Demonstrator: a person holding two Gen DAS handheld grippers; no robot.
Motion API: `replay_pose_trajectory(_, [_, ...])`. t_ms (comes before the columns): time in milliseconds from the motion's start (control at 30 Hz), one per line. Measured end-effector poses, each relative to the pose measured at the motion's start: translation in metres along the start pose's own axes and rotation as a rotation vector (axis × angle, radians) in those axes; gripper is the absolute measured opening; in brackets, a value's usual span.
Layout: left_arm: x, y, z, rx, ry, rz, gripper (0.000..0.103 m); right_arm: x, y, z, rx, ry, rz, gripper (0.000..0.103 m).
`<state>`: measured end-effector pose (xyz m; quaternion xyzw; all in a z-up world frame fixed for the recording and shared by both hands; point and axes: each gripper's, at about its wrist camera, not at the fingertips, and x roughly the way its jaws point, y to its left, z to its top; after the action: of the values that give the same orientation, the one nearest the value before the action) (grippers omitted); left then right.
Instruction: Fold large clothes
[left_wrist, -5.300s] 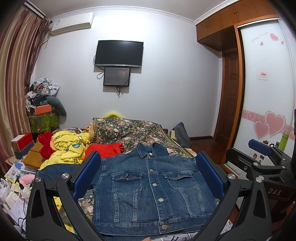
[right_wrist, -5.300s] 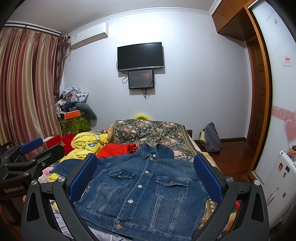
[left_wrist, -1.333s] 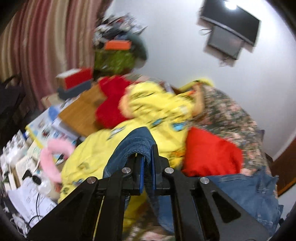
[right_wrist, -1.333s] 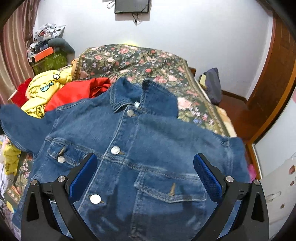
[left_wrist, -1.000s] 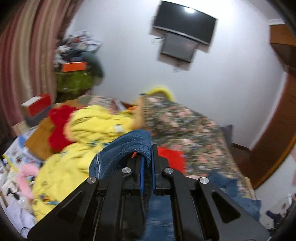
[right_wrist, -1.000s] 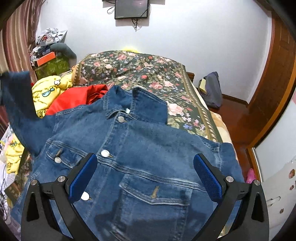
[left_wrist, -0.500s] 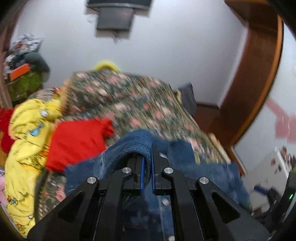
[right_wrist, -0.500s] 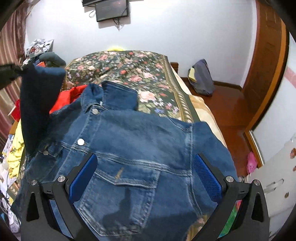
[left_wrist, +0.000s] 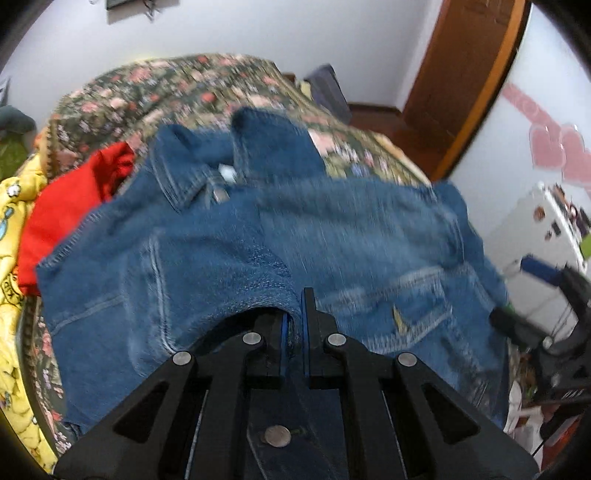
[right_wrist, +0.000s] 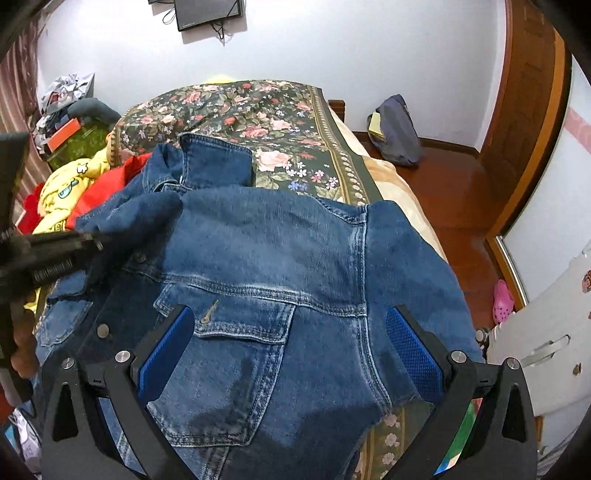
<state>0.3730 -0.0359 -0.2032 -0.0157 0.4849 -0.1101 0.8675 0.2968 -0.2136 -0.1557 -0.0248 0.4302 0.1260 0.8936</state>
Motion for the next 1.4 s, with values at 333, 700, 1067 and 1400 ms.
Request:
replay_pose_trajectory(333, [0.015, -0.003, -0.022, 0.014, 0.096, 0.007, 0.019, -0.003, 0.011, -0.001, -0.034, 0.013, -0.013, 0.103])
replay_pose_trajectory(700, [-0.046, 0.045, -0.035, -0.050, 0.001, 0.033, 0.048, -0.012, 0.047, 0.014, -0.096, -0.025, -0.010, 0.103])
replay_pose_trajectory(1067, [-0.101, 0.162, -0.067, -0.212, -0.096, 0.221, 0.053, 0.006, 0.130, 0.028, -0.293, -0.025, 0.049, 0.103])
replay_pose_trajectory(1400, [-0.106, 0.222, -0.114, -0.336, -0.059, 0.278, 0.053, 0.071, 0.197, 0.021, -0.474, 0.119, 0.049, 0.101])
